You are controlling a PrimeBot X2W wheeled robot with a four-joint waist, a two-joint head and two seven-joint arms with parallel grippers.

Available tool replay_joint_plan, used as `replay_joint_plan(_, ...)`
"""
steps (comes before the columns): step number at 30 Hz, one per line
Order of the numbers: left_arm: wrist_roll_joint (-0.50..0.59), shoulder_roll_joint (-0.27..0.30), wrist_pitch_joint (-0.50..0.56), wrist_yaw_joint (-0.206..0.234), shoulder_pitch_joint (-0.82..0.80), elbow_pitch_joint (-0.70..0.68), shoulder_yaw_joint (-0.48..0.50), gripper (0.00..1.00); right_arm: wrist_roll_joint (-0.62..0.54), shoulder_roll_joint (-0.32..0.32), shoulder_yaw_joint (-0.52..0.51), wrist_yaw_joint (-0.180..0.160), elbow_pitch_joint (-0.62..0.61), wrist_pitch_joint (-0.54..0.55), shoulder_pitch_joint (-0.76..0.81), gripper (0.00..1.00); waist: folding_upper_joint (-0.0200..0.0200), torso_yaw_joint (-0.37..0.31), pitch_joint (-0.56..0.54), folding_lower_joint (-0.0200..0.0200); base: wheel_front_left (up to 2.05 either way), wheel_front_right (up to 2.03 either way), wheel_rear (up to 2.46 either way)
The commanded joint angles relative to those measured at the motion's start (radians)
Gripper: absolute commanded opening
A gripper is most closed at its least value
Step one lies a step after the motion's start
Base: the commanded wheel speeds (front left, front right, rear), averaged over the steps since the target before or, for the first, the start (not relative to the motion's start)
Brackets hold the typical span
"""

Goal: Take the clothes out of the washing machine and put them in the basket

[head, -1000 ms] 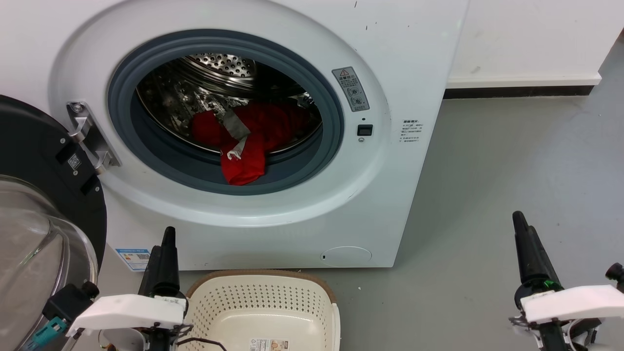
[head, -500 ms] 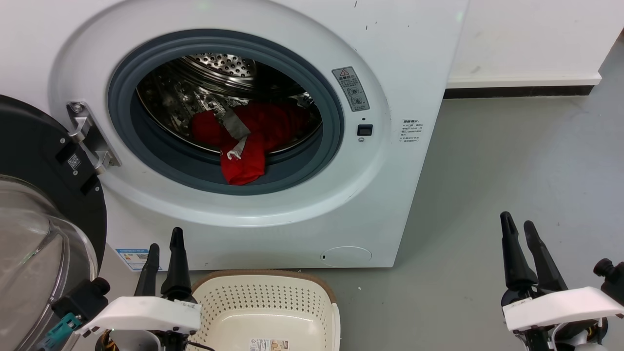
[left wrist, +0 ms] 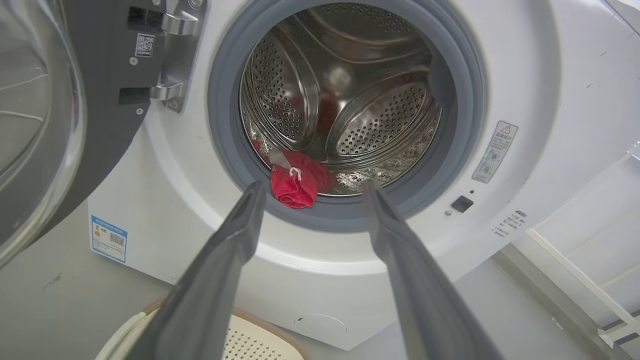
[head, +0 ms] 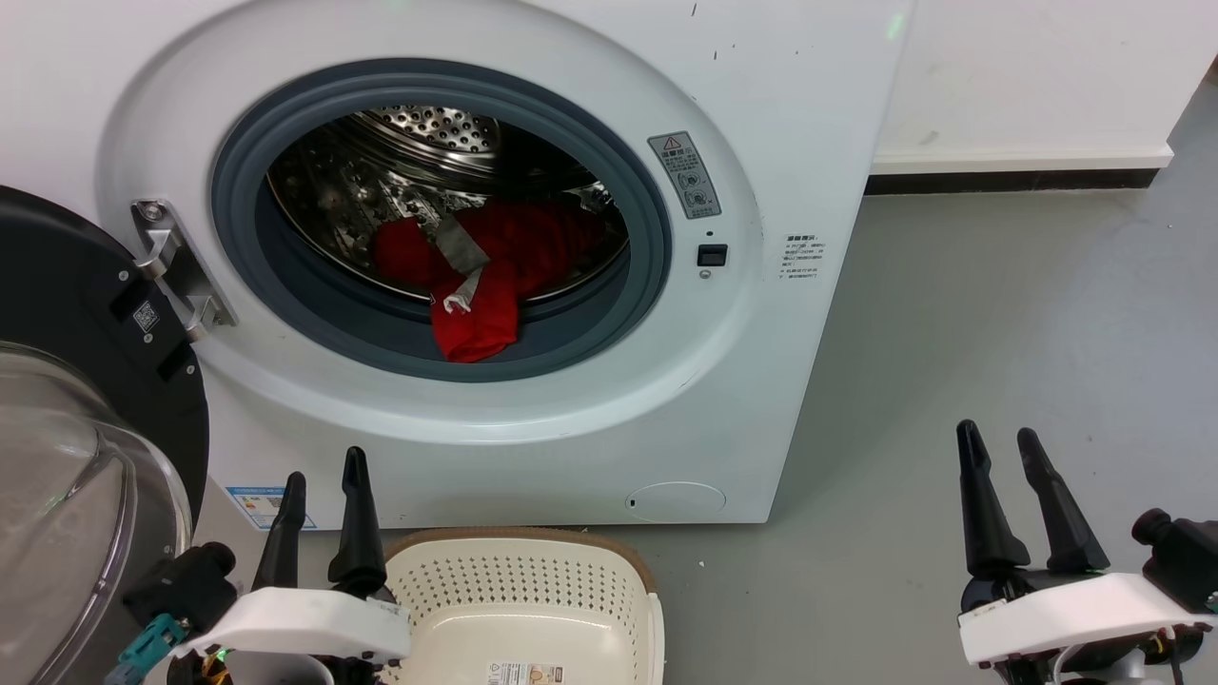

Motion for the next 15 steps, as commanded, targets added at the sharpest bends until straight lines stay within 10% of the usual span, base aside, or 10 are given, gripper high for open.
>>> replay_joint_plan(1, 0.03, 0.003, -0.011, 0.004, 0.001, -0.016, -0.002, 1.0, -0.033, 0.0, 0.004, 0.0, -0.018, -0.009, -0.001, 1.0, -0.0001, 0.0, 0.0, 0.0, 0.0, 0.0, 0.0)
replay_joint_plan(15, 0.182, 0.003, -0.047, 0.017, 0.021, -0.029, -0.017, 1.0, -0.182, 0.0, 0.012, 0.0, -0.04, -0.046, 0.021, 1.0, -0.0001, 0.001, 0.003, 0.0, 0.0, 0.0, 0.0)
